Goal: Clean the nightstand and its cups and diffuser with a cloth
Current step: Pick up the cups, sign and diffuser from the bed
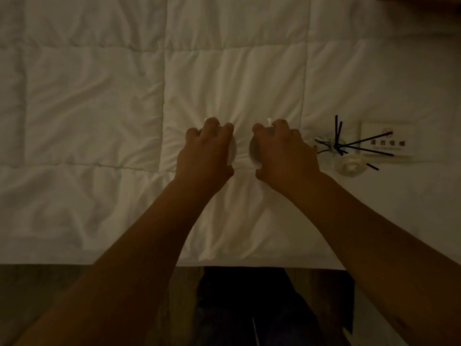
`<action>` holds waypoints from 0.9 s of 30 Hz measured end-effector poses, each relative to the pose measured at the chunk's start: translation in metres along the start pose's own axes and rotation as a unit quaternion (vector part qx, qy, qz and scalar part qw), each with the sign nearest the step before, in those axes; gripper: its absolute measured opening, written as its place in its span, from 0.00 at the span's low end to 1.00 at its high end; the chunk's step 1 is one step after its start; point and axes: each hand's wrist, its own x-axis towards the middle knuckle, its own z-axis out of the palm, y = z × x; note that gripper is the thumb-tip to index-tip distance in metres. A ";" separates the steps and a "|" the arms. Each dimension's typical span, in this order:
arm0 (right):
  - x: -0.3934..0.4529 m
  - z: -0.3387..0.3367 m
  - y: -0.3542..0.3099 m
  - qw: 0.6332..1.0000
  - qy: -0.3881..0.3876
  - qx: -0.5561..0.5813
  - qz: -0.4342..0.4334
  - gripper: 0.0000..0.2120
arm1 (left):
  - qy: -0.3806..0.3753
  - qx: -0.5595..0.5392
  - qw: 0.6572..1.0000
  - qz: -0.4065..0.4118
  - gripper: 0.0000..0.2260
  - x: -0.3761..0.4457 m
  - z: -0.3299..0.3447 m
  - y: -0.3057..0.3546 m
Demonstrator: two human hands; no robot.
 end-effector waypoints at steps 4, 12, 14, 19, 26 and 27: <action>0.000 0.001 -0.002 1.000 -0.002 0.001 0.005 0.41 | 0.013 0.027 1.000 0.007 0.35 -0.005 -0.003 0.000; 0.003 0.005 -0.007 1.000 0.011 0.005 0.018 0.42 | 0.003 0.041 0.998 0.045 0.36 -0.002 0.001 -0.006; -0.001 0.007 -0.010 0.999 0.025 0.000 0.026 0.41 | 0.007 0.042 0.998 0.056 0.37 -0.003 -0.001 -0.008; -0.018 0.008 -0.014 0.997 0.059 0.022 0.052 0.41 | 0.006 0.054 0.994 0.090 0.37 -0.007 -0.011 -0.008; -0.062 0.003 -0.009 0.985 0.078 0.082 0.131 0.40 | -0.003 0.063 0.985 0.158 0.37 -0.019 -0.021 0.009; -0.070 0.004 -0.007 0.983 0.074 0.091 0.138 0.40 | -0.008 0.062 0.984 0.166 0.37 -0.023 -0.022 0.014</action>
